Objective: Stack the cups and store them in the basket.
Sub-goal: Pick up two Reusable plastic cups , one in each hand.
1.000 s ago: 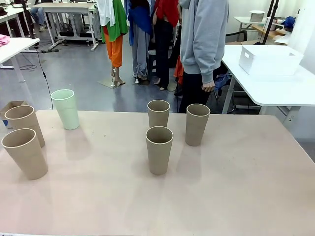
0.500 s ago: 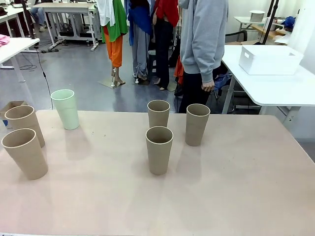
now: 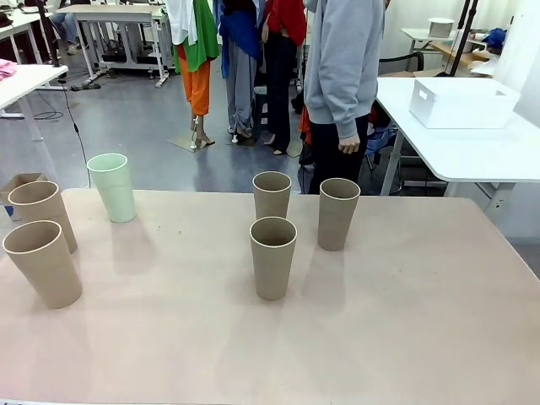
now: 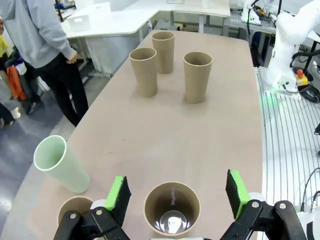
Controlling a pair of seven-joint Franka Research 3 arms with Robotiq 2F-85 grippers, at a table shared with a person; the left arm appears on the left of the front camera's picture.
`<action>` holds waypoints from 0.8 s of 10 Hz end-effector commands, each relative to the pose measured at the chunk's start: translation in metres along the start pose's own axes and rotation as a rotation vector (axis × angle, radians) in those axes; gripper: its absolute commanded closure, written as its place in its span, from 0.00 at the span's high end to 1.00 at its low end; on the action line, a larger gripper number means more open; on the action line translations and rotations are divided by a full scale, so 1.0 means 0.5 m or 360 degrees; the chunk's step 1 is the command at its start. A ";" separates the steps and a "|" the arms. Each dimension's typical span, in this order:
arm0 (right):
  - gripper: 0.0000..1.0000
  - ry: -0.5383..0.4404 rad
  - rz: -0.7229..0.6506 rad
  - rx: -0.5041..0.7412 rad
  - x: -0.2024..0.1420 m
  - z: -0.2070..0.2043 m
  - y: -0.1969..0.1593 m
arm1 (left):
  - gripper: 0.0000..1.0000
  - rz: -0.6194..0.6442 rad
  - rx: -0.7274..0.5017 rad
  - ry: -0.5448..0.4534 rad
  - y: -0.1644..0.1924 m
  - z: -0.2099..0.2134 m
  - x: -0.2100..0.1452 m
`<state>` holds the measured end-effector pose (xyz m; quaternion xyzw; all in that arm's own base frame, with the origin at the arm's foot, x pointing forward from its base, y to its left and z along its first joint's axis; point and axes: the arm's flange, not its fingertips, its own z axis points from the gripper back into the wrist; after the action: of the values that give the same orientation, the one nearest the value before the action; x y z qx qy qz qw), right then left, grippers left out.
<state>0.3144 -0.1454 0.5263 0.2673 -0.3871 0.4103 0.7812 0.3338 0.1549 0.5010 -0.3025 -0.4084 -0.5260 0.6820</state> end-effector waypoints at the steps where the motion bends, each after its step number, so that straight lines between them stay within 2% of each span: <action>1: 1.00 -0.0044 0.0040 0.0009 0.007 0.004 -0.007 | 1.00 -0.0039 0.0000 -0.0038 0.005 0.005 0.002; 8: 1.00 -0.0044 0.0040 0.0009 0.007 0.004 -0.007 | 1.00 -0.0039 0.0000 -0.0038 0.005 0.005 0.002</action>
<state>0.3152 -0.1461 0.5284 0.2691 -0.3889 0.4100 0.7799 0.3332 0.1555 0.5010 -0.3011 -0.4087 -0.5272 0.6815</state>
